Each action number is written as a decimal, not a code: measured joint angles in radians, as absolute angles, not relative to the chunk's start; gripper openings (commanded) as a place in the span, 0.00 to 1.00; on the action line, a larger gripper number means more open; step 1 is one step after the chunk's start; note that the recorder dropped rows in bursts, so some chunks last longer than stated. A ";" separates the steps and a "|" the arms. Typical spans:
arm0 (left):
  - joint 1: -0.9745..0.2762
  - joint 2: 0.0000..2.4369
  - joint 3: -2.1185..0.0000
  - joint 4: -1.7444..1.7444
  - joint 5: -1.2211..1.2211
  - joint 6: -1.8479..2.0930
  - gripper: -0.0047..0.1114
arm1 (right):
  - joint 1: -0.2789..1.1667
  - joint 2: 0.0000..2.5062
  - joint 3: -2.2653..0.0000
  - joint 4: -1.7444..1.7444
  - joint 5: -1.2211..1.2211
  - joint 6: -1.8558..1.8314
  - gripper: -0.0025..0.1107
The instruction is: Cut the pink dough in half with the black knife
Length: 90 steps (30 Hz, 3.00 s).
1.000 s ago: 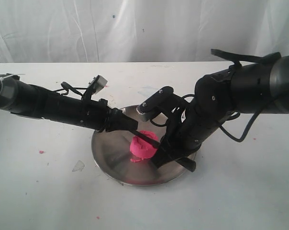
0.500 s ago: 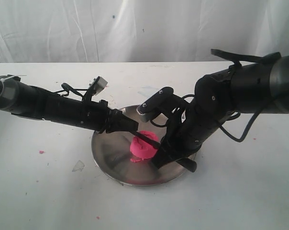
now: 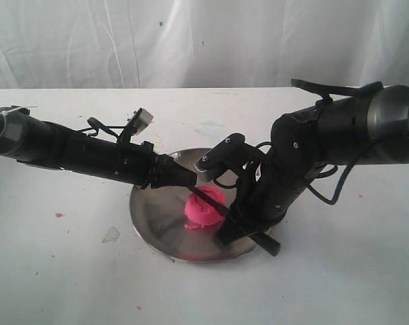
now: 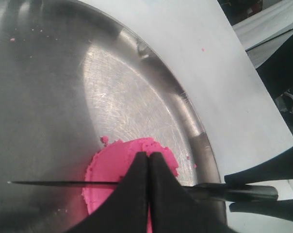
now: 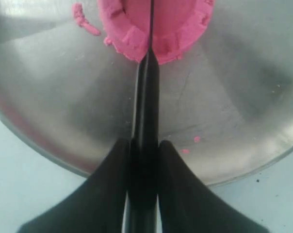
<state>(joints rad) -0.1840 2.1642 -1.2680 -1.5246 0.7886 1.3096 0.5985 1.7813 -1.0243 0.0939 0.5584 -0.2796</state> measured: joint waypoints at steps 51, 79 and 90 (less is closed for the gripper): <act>-0.186 2.196 -1.280 -1.515 0.783 1.319 0.04 | 0.598 1.777 -1.024 0.087 0.556 -0.274 0.02; -0.186 2.199 -1.280 -1.485 0.790 1.321 0.04 | 0.592 1.761 -1.024 0.086 0.539 -0.274 0.02; -0.186 2.199 -1.282 -1.477 0.784 1.321 0.04 | 0.592 1.745 -1.024 0.086 0.538 -0.274 0.02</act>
<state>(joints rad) -0.1862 2.1990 -1.2822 -1.4766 0.7840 1.3209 0.5923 1.7449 -1.0243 0.0864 0.5376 -0.2738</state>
